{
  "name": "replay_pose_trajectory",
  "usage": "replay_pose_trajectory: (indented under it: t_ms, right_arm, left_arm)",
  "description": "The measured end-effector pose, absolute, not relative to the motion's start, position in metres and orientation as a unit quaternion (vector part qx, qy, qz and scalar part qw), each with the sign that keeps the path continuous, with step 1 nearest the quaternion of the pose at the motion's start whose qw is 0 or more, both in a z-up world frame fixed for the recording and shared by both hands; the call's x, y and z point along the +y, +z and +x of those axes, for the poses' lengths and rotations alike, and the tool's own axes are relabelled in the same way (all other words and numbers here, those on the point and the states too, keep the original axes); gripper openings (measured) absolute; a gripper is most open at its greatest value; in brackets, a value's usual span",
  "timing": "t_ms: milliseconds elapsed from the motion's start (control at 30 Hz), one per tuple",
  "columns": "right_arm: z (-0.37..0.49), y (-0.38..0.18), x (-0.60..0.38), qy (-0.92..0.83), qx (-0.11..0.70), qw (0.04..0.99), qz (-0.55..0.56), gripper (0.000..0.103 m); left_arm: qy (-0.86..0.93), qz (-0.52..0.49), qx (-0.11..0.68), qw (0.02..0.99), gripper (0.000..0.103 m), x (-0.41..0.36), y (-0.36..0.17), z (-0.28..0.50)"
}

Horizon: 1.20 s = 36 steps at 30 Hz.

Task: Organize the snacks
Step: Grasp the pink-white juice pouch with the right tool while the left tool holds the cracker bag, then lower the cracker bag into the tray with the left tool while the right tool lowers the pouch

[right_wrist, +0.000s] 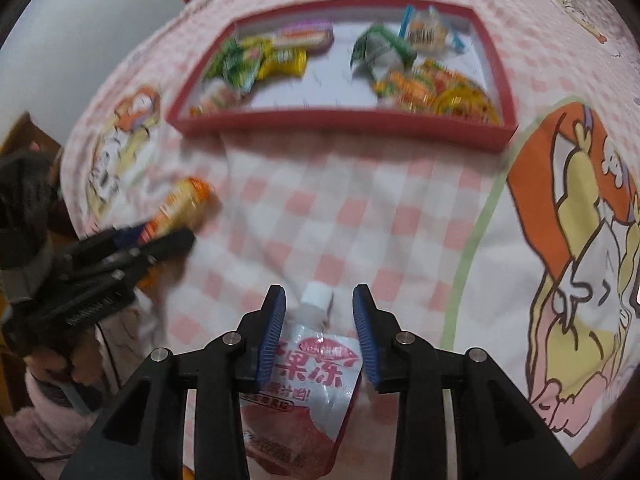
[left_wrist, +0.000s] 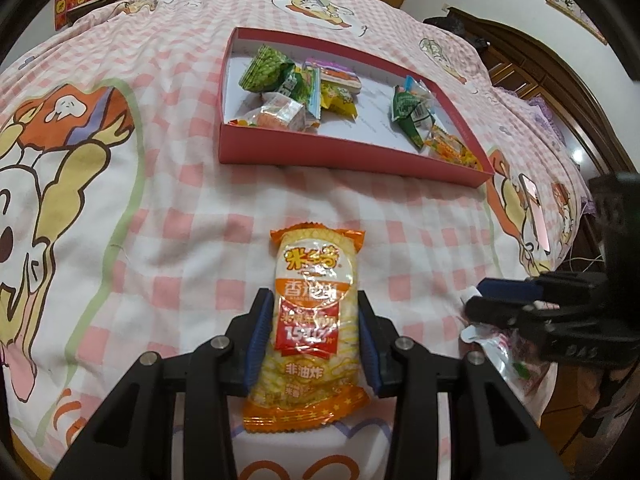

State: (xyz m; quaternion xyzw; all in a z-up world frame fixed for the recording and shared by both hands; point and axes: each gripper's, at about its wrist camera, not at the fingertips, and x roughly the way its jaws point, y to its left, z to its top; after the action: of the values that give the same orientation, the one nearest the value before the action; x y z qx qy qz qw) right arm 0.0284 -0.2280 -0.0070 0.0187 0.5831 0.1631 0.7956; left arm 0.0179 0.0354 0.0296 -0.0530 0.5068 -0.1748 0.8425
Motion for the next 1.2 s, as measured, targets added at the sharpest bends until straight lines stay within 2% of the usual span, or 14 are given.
replay_pose_trajectory:
  t_ms: [100, 167, 200, 833, 900, 1200]
  right_arm:
    - [0.027, -0.017, -0.226, 0.160, 0.585, 0.795, 0.012, 0.036]
    - [0.027, -0.019, -0.226, 0.164, 0.580, 0.798, 0.009, 0.031]
    - [0.028, -0.020, -0.225, 0.167, 0.578, 0.799, 0.009, 0.023]
    - [0.038, 0.015, -0.248, 0.181, 0.522, 0.831, 0.063, 0.021]
    - [0.041, 0.019, -0.245, 0.182, 0.515, 0.835, 0.067, 0.016]
    - [0.056, 0.034, -0.253, 0.179, 0.489, 0.849, 0.087, 0.016]
  left_arm:
    - [-0.176, -0.053, 0.504, 0.844, 0.041, 0.036, 0.030, 0.018]
    - [-0.175, -0.054, 0.503, 0.844, 0.040, 0.036, 0.030, 0.018]
    - [-0.175, -0.053, 0.502, 0.845, 0.040, 0.036, 0.031, 0.017]
    - [-0.183, -0.038, 0.473, 0.861, 0.040, 0.015, 0.068, 0.036]
    - [-0.181, -0.038, 0.470, 0.863, 0.040, 0.014, 0.071, 0.040]
    - [-0.175, -0.025, 0.458, 0.871, 0.040, 0.004, 0.085, 0.064]
